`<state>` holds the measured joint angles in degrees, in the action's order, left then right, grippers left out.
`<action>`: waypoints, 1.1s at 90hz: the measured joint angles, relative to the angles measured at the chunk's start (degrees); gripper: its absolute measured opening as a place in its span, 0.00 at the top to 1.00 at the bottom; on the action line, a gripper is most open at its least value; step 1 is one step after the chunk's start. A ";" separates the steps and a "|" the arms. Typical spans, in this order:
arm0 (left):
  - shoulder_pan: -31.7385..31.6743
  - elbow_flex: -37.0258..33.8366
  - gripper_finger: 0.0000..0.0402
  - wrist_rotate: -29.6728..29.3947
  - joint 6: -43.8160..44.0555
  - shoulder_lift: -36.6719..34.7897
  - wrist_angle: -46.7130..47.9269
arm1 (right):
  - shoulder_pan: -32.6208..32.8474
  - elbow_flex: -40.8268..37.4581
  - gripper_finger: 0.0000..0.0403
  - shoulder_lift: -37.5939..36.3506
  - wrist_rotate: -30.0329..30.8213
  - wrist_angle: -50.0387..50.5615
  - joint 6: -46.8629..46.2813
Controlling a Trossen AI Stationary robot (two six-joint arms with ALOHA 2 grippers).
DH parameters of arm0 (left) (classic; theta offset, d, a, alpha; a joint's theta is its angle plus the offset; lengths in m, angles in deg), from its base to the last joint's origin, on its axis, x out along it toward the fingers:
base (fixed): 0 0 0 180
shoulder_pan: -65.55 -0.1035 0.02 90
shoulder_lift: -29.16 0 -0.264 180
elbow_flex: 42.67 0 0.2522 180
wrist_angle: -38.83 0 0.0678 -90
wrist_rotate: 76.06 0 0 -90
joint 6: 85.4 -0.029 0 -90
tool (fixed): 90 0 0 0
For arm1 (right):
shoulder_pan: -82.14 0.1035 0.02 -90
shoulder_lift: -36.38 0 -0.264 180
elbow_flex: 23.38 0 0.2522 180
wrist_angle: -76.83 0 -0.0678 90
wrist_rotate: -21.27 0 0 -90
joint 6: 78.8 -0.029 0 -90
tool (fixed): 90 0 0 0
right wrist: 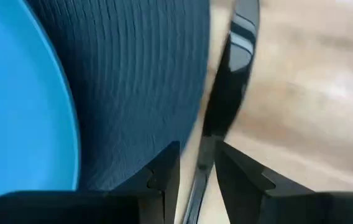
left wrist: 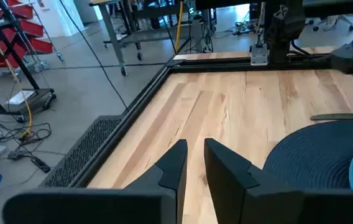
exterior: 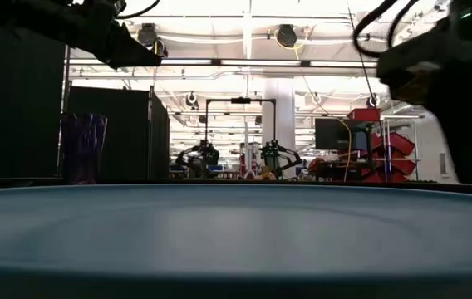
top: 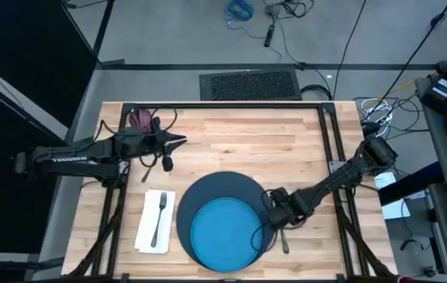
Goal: Set table place
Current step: Move the table knife to the right of the table mat
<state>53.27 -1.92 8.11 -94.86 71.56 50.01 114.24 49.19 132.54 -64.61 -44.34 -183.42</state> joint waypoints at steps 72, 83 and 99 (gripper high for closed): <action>-0.02 0.00 0.89 -0.01 0.09 0.00 -1.54 | 5.80 0.15 0.79 5.16 0.48 -4.62 -9.77; 0.00 0.00 0.89 0.00 0.09 -0.01 -1.54 | 6.28 0.16 0.79 5.18 0.53 -4.56 -10.60; -0.02 0.00 0.89 0.00 0.09 0.01 -1.54 | 6.16 3.03 0.79 5.44 0.43 1.33 -9.94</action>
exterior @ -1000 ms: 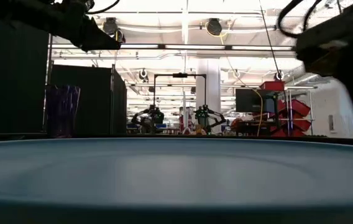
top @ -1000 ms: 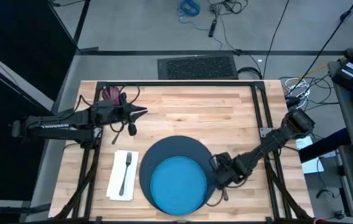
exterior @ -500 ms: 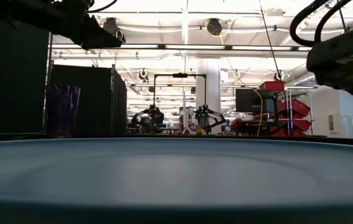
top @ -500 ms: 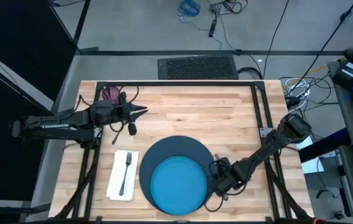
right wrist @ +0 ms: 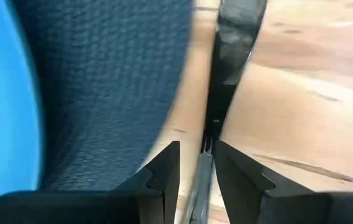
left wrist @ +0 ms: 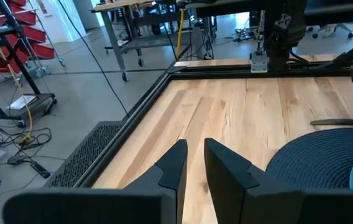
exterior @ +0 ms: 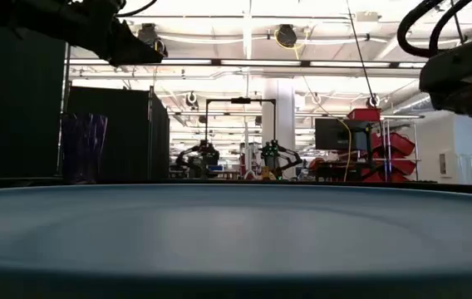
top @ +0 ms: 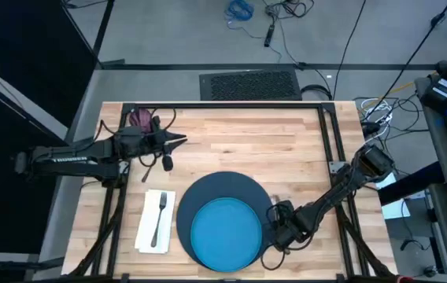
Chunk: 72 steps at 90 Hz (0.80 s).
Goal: Set table place
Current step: Move the table knife to the right of the table mat
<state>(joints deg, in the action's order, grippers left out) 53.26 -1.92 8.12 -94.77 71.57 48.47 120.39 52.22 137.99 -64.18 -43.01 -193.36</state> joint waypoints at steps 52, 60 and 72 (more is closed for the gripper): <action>0.00 0.00 0.89 -0.01 -0.02 -0.01 -0.10 | 0.01 3.24 0.79 0.55 -0.16 3.53 -1.86; 0.01 0.00 0.89 0.00 -0.02 -0.02 -0.11 | 0.01 3.24 0.79 1.60 -0.41 2.75 -2.01; 0.02 0.00 0.89 -0.01 -0.04 0.00 -0.10 | 0.01 3.24 0.79 2.93 -2.29 2.67 -2.01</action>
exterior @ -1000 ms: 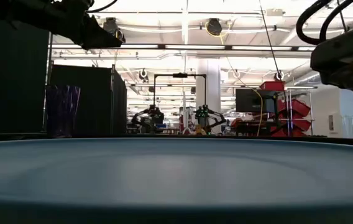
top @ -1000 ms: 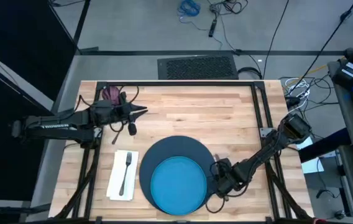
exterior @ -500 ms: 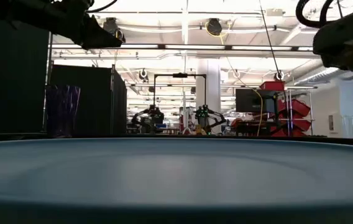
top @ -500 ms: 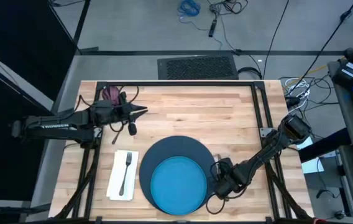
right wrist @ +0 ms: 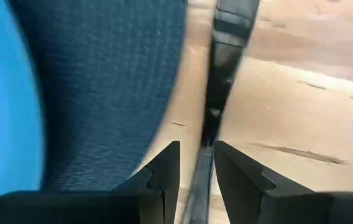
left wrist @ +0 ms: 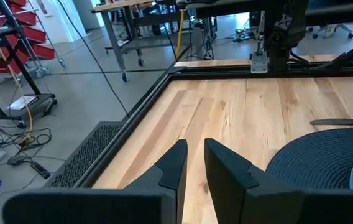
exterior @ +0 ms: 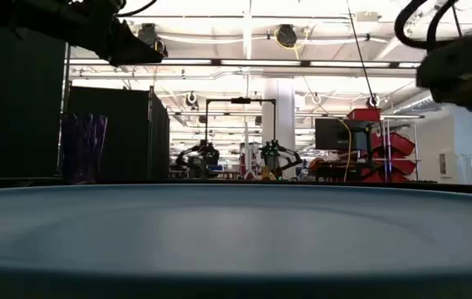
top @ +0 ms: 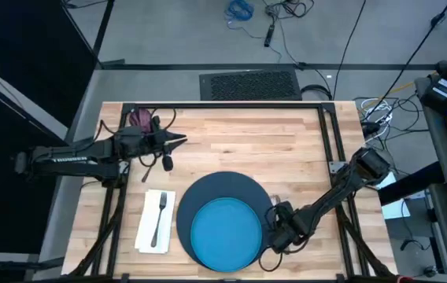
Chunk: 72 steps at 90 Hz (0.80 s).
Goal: Set table place
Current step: Move the table knife to the right of the table mat
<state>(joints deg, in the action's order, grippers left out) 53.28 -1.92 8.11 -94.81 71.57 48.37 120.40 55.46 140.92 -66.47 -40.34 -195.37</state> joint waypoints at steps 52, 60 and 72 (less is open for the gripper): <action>-0.01 0.00 0.89 0.01 0.00 -0.01 -0.01 | 0.00 -0.11 0.79 0.52 -0.90 -0.85 -1.21; -0.01 0.00 0.89 -0.01 0.00 -0.02 -0.01 | 0.00 -0.11 0.79 0.52 -0.91 -0.83 -1.29; 0.00 0.00 0.89 0.01 0.00 -0.02 -0.01 | 0.00 -0.11 0.79 0.52 -0.89 -0.83 -1.51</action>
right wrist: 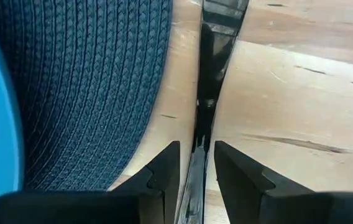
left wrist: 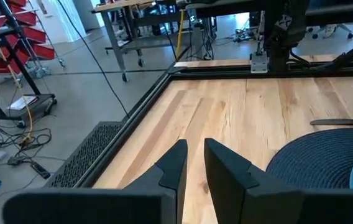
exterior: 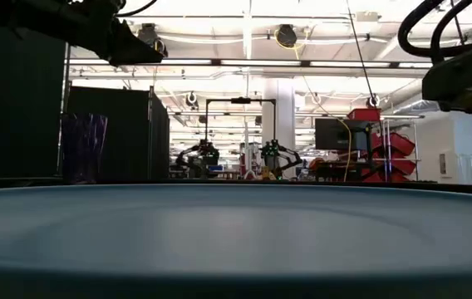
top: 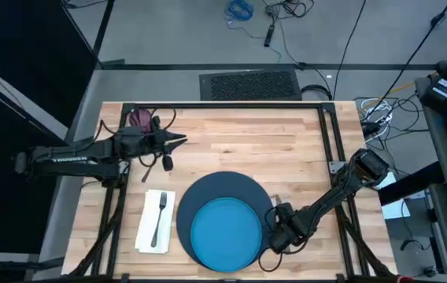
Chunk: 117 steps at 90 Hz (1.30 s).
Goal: Set table place
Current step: Move the table knife to the right of the table mat
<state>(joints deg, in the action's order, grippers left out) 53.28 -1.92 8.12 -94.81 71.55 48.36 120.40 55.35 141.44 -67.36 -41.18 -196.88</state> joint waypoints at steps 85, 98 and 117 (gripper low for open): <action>0.00 0.00 0.89 -0.02 0.02 0.00 0.02 | -0.31 0.09 0.79 2.14 -1.27 -0.61 1.05; -0.01 0.00 0.89 -0.01 0.02 0.01 0.02 | -0.28 0.07 0.84 2.19 -1.25 -0.30 0.39; -0.01 0.00 0.89 -0.01 0.00 0.01 0.02 | -0.26 0.03 0.93 2.21 -1.32 -0.07 0.42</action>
<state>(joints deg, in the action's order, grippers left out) 53.27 -1.92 8.11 -94.81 71.56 48.38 120.14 55.38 143.65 -68.68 -41.24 -196.46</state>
